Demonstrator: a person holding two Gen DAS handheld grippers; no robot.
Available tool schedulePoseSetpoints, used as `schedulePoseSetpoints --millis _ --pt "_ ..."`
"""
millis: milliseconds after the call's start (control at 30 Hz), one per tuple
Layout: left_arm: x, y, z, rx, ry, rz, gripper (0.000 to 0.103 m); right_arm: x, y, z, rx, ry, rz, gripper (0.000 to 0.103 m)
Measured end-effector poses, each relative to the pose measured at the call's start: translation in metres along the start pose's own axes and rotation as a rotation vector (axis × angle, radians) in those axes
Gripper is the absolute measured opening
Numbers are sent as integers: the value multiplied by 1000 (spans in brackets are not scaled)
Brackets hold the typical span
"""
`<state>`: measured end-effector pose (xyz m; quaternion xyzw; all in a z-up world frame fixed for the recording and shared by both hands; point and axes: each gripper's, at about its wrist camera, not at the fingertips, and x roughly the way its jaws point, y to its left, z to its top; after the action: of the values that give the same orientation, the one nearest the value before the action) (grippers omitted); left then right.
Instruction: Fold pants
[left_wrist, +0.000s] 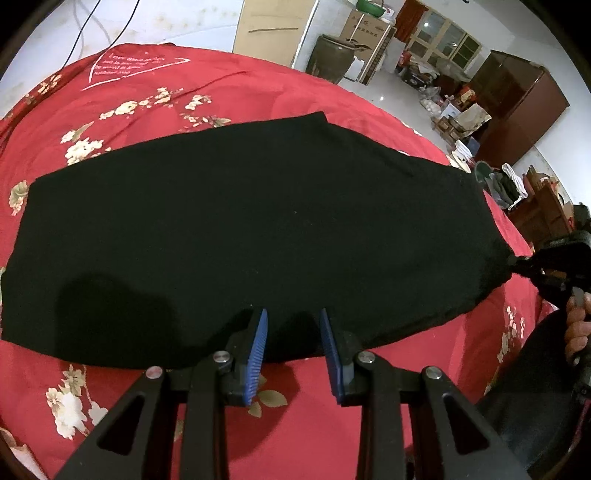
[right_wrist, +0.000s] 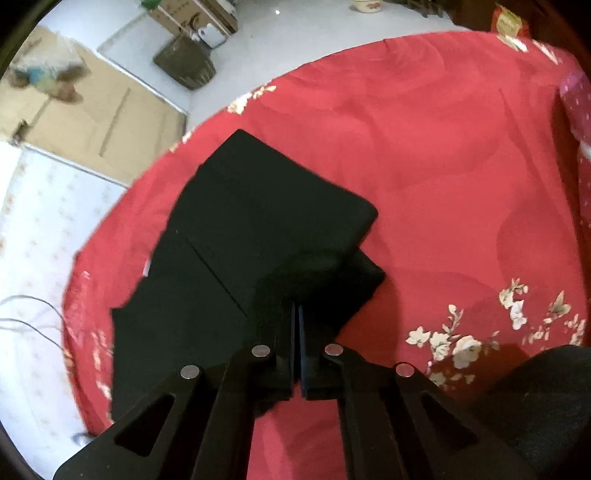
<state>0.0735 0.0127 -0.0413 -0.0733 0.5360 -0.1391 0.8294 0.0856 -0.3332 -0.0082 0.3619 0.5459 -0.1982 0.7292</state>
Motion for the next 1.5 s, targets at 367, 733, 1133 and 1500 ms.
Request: schedulePoseSetpoints --millis 367,733,1133,1500 --pt "9 -1 3 22 14 31 34 -15 52 -34 -348 -63 7 18" --pt "-10 9 3 33 -10 71 34 19 117 -119 -808 108 49 18" --pt "-18 50 12 -107 -71 182 35 43 127 -167 -1039 199 -66 23" --pt "-26 105 12 -265 -98 309 35 19 136 -96 -834 114 208 23"
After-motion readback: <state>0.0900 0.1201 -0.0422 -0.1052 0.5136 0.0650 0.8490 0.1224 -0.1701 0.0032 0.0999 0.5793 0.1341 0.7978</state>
